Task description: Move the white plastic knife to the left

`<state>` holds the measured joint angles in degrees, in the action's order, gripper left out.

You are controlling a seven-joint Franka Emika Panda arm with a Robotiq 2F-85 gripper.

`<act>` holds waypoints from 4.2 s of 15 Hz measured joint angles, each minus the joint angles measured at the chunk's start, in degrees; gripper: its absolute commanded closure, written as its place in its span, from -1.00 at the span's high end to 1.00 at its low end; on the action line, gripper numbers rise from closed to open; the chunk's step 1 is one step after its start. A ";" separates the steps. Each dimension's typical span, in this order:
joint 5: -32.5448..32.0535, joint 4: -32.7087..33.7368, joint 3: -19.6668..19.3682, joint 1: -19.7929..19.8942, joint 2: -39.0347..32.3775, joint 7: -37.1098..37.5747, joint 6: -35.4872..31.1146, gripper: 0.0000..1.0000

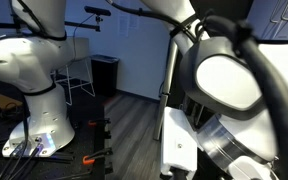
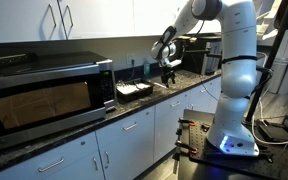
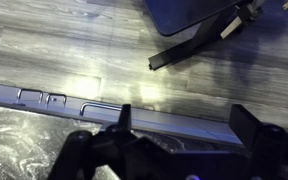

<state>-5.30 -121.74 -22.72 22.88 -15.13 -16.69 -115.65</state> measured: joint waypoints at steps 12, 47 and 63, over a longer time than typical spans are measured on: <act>2.53 10.95 2.94 5.61 -9.94 -3.30 0.54 1.00; 7.35 25.46 6.86 18.81 -20.18 -5.36 0.87 1.00; 7.51 29.61 7.83 19.38 -24.95 -5.44 -6.27 1.00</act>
<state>2.21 -92.13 -14.89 42.26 -40.08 -22.12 -121.91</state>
